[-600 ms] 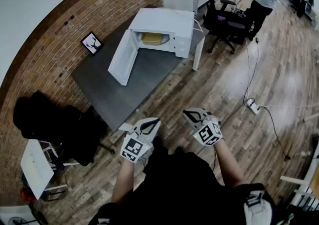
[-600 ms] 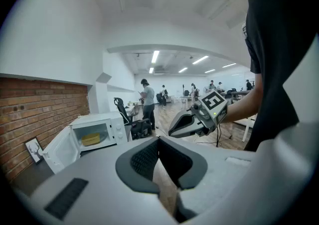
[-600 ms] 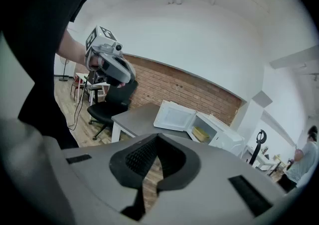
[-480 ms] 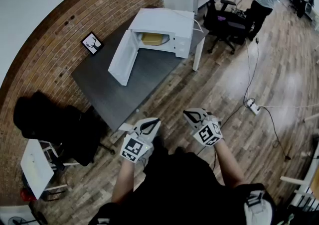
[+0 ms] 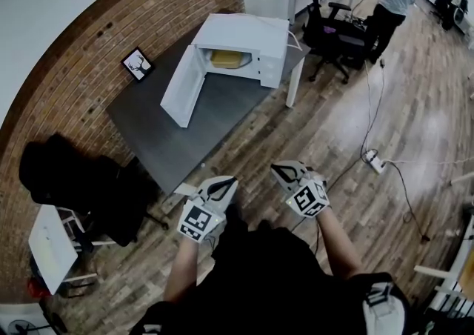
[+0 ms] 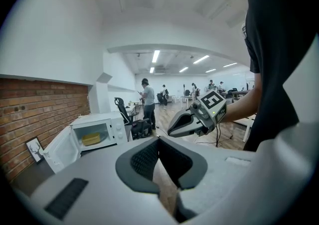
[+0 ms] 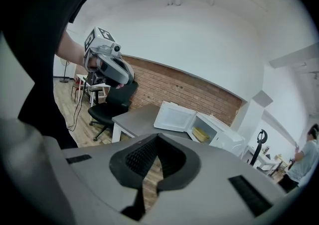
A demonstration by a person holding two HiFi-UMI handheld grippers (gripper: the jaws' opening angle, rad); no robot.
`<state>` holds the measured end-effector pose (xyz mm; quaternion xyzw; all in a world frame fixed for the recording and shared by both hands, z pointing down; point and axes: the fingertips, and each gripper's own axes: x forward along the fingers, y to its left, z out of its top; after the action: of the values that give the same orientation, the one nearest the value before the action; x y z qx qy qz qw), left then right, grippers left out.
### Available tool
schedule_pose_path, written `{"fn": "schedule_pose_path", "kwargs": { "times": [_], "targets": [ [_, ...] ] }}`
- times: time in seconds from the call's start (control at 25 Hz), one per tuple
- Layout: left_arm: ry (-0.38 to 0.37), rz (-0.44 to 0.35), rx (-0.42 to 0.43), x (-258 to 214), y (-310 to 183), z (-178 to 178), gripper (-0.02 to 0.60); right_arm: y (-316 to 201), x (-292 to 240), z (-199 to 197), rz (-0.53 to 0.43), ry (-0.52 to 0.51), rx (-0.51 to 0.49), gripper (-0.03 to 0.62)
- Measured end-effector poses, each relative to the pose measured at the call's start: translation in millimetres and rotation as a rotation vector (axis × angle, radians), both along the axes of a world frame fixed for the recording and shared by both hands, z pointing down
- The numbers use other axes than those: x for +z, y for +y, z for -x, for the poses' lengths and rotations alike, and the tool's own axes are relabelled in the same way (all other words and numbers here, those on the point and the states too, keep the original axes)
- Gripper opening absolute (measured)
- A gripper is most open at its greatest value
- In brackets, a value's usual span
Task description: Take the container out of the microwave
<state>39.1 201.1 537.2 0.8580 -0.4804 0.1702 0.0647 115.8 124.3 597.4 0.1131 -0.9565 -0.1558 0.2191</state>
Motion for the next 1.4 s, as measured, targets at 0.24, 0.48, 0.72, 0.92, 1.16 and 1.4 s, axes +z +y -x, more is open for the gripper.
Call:
{"fn": "schedule_pose_path", "kwargs": {
  "times": [0.24, 0.48, 0.72, 0.92, 1.16, 1.4],
  "targets": [
    [-0.014, -0.012, -0.014, 1.0, -4.1, -1.0, 0.002, 1.1, 0.4, -2.6, -0.002, -0.004, -0.01, -0.002],
    [-0.012, -0.007, -0.023, 4.4, -1.8, 0.7, 0.002, 3.5, 3.0, -2.5, -0.01, -0.011, -0.009, -0.002],
    [-0.015, -0.005, -0.027, 7.7, 1.6, -0.6, 0.002, 6.7, 6.5, -5.4, -0.011, -0.013, -0.004, -0.002],
    [-0.015, -0.009, -0.039, 10.5, 0.1, 0.2, 0.002, -0.4, 11.1, -11.2, -0.01, -0.012, 0.027, -0.002],
    [-0.006, 0.0, -0.051, 11.6, -3.9, 6.1, 0.002, -4.4, 14.1, -9.2, -0.002, -0.001, 0.043, -0.002],
    [0.009, -0.012, -0.039, 14.8, -17.8, 17.2, 0.002, -11.7, 21.0, 0.4, 0.012, 0.003, 0.065, -0.002]
  ]
}}
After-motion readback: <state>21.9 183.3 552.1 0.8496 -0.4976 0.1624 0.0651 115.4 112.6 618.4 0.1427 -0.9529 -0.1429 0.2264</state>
